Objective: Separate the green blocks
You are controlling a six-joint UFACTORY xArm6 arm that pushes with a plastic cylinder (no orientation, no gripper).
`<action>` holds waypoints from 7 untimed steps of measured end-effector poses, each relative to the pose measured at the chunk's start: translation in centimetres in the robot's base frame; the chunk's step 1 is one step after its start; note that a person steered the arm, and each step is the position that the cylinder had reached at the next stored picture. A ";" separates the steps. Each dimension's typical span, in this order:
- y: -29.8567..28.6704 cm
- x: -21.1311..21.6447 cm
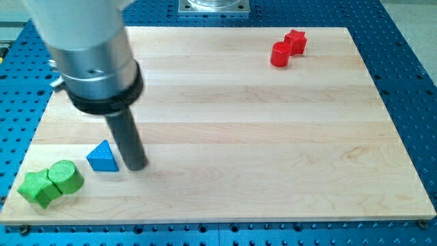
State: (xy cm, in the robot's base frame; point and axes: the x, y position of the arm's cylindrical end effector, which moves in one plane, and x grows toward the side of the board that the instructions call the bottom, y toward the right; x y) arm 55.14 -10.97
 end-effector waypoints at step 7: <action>-9.8 6.4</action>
State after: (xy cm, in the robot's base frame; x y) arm 61.58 -20.73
